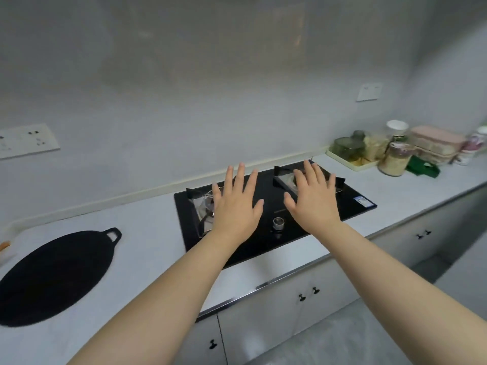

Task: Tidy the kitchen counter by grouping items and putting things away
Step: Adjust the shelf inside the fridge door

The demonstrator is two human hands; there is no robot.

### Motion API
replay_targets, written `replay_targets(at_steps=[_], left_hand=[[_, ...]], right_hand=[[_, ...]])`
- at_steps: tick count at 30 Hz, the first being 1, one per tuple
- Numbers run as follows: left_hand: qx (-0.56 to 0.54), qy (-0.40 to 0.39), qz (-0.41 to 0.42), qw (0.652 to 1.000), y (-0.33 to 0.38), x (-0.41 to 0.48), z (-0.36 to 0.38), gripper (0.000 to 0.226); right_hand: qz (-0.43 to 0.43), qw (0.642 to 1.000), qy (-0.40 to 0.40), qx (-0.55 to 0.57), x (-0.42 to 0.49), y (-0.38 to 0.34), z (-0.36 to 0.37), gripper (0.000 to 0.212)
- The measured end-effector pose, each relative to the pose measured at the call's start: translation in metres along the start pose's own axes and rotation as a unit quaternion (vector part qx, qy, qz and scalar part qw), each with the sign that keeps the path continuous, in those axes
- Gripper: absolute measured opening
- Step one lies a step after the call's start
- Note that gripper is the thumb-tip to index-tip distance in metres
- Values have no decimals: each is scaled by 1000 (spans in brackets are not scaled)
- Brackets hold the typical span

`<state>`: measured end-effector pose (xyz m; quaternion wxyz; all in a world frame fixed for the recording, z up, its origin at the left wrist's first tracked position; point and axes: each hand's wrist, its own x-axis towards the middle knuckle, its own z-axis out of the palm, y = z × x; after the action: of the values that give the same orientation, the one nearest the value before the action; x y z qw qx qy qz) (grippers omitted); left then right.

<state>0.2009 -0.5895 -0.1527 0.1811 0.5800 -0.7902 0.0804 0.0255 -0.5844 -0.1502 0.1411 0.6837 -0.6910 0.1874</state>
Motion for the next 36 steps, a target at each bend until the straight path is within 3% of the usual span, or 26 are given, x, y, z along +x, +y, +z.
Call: replay_targets(at_steps=[9, 13, 24, 33, 36], left_hand=[[-45, 7, 114, 992, 127, 118, 60, 65], [-91, -7, 112, 990, 176, 154, 85, 66], [-176, -34, 236, 955, 323, 255, 141, 67], [-224, -25, 358, 906, 453, 329, 164, 67], [-252, -59, 396, 881, 509, 338, 172, 66]], right_hand=[[97, 993, 4, -62, 46, 154, 11, 60], [126, 987, -22, -102, 55, 212, 11, 62], [219, 961, -8, -169, 92, 357, 4, 70], [355, 913, 7, -203, 104, 470, -22, 74], [419, 880, 8, -222, 91, 520, -32, 74]])
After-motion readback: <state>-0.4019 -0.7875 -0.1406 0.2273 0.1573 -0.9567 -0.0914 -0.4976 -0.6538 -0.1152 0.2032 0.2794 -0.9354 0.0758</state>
